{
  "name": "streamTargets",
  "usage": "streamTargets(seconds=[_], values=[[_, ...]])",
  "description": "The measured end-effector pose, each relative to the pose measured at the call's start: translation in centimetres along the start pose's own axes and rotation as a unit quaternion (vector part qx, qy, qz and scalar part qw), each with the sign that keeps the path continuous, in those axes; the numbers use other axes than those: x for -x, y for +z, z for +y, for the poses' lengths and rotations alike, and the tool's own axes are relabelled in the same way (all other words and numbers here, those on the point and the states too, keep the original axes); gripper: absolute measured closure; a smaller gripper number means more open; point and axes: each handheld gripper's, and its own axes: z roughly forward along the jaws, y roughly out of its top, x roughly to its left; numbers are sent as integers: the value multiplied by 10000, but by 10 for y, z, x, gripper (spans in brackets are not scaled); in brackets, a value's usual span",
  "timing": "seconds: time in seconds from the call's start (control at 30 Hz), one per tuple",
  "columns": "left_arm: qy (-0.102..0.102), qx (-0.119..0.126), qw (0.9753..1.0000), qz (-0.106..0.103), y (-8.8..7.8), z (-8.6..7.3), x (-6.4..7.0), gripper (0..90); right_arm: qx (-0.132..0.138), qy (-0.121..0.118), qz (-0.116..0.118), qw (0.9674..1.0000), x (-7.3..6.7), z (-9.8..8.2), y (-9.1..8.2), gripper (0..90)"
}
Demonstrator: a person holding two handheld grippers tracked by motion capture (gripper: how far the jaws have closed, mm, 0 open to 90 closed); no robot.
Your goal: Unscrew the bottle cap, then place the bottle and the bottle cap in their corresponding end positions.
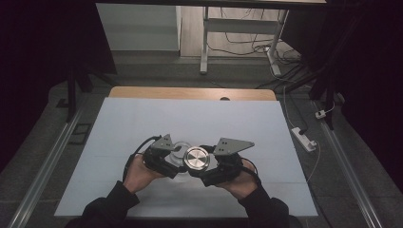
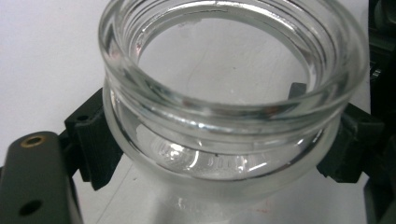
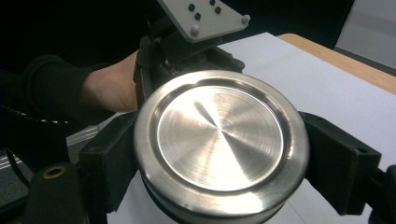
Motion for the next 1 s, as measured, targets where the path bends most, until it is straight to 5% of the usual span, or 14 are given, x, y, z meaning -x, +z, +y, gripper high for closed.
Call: streamTargets(seconds=[1.0], values=[[-11, 198, 9995, 229, 2, 17, -19, 159, -53, -15, 21, 10000, -11, -20, -5, 182]])
